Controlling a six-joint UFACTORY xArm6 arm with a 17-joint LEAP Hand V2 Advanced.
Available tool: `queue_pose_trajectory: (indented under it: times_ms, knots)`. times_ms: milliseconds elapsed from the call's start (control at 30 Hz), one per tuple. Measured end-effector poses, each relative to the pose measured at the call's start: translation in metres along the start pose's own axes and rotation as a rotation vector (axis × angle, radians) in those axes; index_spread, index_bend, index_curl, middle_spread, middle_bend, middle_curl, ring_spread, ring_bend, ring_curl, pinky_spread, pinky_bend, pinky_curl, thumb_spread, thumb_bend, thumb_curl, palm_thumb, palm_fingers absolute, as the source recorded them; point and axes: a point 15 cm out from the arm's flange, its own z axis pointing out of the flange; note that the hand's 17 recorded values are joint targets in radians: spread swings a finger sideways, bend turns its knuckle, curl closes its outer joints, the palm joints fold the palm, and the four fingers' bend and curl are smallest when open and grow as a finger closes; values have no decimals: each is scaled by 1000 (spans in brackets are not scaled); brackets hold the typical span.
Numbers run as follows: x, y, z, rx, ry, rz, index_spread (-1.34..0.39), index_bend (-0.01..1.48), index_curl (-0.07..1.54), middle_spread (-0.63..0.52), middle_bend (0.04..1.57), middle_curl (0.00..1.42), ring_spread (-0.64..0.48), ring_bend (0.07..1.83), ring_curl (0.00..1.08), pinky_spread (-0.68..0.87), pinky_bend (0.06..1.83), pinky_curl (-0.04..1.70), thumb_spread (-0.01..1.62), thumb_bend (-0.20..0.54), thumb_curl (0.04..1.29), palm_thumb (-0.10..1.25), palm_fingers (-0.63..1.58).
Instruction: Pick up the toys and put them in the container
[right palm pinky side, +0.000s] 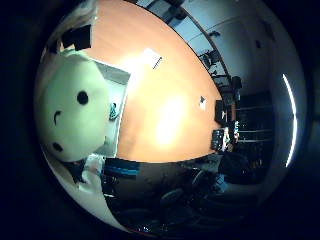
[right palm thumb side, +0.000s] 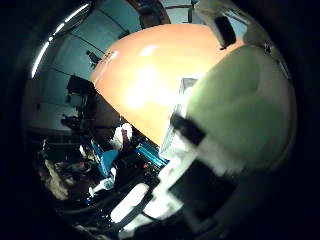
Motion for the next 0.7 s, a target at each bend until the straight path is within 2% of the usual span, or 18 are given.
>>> queue_pose_trajectory:
  times_ms: [133, 300, 467, 700]
  knots:
    - [0, 0, 1, -1, -2, 0, -467, 224, 594, -226, 634, 652, -204, 862, 502, 60, 762, 787, 1005, -32, 325, 555, 198]
    - [-1, 0, 0, 1, -1, -2, -427, 179, 482, -175, 519, 551, -146, 756, 426, 292, 709, 714, 996, -27, 308, 549, 204]
    - [0, 0, 1, -1, -2, -2, -413, 174, 411, -149, 482, 494, -113, 696, 377, 393, 667, 651, 986, -28, 303, 542, 223]
    - [0, 0, 1, -1, -2, -2, -405, 171, 349, -128, 446, 442, -86, 659, 333, 454, 623, 577, 984, -27, 300, 542, 246]
